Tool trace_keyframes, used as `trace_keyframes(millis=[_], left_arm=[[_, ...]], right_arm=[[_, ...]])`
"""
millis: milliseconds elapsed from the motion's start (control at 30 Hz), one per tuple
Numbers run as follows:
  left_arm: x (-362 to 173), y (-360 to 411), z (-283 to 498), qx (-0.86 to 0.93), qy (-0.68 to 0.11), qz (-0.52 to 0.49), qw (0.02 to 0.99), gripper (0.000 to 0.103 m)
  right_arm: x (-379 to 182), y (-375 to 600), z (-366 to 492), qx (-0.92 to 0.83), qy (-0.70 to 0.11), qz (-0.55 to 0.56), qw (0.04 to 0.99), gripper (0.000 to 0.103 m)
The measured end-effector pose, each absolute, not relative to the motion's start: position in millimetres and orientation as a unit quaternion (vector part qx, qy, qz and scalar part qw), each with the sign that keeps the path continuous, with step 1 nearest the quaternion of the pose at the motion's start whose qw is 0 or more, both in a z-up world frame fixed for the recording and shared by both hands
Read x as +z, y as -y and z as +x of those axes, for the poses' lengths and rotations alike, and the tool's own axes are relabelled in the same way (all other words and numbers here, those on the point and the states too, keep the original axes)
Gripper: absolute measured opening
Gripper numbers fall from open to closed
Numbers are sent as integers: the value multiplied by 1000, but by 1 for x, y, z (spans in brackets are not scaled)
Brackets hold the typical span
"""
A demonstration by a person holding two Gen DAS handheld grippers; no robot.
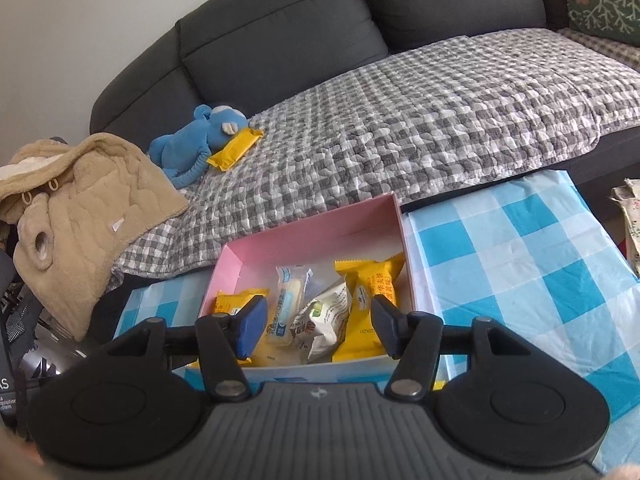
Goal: Organize snacks
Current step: 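Open both grippers to drop the packets into the box and withdraw, then grasp the white printed packet with the left gripper while the right gripper grasps a yellow packet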
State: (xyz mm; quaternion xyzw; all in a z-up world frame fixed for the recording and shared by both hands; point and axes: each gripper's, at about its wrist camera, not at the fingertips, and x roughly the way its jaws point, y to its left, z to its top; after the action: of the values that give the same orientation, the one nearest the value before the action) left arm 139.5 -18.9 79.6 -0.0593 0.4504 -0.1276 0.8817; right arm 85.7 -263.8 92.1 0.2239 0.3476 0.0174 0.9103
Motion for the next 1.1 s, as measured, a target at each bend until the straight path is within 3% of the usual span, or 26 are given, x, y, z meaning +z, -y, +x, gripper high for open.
trace_keyframes(millis=[133,200,333,433,567,667,1100], left_arm=[[78,7,123,-131,-468,-64,871,39],[80,3,114,-133,-470,-65,870,39],[82,2,100,-138,-470,-50,871,48],[79,5,92,-146,-480,-46,864,49],[71,13,80,-168,-491,-16,855,58],[62,21,73,-188,-488,26,852,64],[40,31,68,-212,-500,73,837,71]], right_arm=[[89,263,74,12,-377,218,900,59],[89,259,68,2,-382,197,903,71],[84,250,52,1,-405,175,897,72],[82,254,42,-12,-414,181,892,73],[79,261,39,-29,-416,173,892,84],[72,262,42,-38,-432,166,886,84],[60,266,48,-39,-455,167,874,89]])
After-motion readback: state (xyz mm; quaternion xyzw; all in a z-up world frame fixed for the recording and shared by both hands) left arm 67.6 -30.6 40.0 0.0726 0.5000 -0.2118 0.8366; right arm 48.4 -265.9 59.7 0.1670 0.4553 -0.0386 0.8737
